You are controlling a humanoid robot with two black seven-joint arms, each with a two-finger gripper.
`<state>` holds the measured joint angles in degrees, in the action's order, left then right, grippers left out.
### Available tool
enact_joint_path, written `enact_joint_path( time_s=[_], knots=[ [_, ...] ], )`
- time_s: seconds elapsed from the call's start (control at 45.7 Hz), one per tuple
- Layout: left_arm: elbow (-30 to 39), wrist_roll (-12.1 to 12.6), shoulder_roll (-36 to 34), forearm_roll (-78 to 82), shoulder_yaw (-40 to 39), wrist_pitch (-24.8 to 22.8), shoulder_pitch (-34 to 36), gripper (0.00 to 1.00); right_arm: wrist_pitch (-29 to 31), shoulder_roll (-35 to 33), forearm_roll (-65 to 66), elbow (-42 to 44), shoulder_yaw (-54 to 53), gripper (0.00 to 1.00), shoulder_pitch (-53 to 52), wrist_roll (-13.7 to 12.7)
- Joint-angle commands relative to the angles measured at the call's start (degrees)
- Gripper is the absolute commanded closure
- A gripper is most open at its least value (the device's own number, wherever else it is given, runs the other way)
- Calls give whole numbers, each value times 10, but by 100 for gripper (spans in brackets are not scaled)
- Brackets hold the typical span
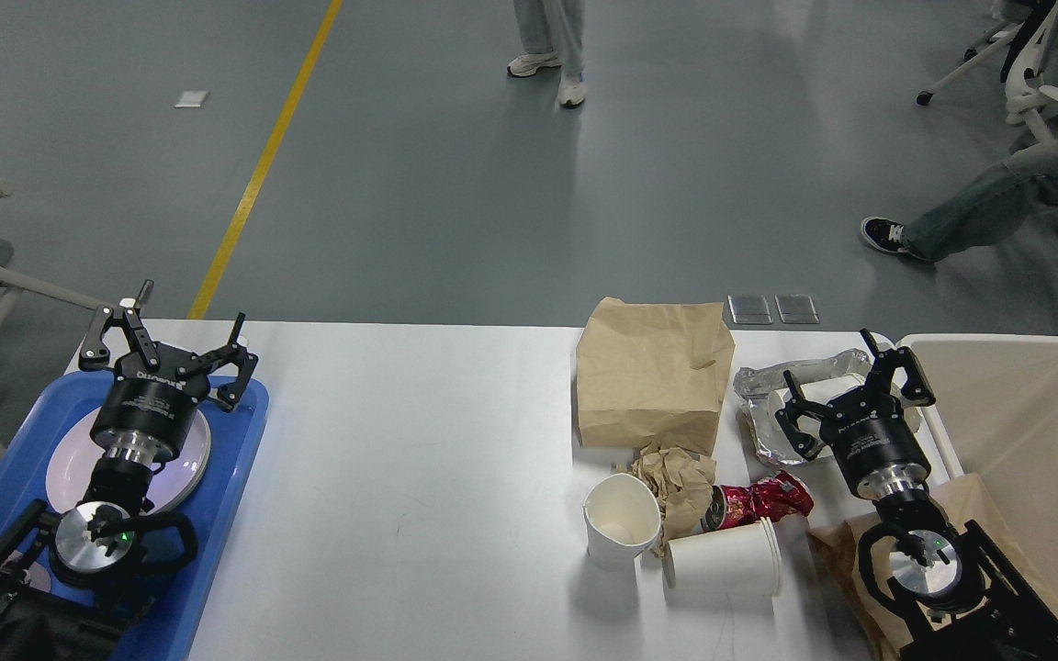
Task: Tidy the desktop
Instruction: 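Open the left gripper and withdraw it above the tray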
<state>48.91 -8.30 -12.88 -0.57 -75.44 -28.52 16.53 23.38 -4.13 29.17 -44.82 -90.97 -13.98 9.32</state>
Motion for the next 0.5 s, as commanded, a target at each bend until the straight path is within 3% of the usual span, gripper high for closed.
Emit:
enact_joint_path(
  time_s=[0.0, 0.088, 0.394, 0.482],
  knots=[
    [-22, -12, 12, -4, 2, -50, -19, 4, -1, 0, 0, 1, 0, 0, 0, 0],
    [-33, -22, 12, 2, 6, -69, -20, 4, -1, 0, 0, 1, 0, 0, -1, 0],
    [-33, -27, 16, -1, 2, -63, -21, 4, -1, 0, -1, 1, 0, 0, 0, 0],
    [-33, -41, 22, -4, 2, -54, -20, 4, 0, 0, 0, 0, 0, 0, 0, 0]
  ],
)
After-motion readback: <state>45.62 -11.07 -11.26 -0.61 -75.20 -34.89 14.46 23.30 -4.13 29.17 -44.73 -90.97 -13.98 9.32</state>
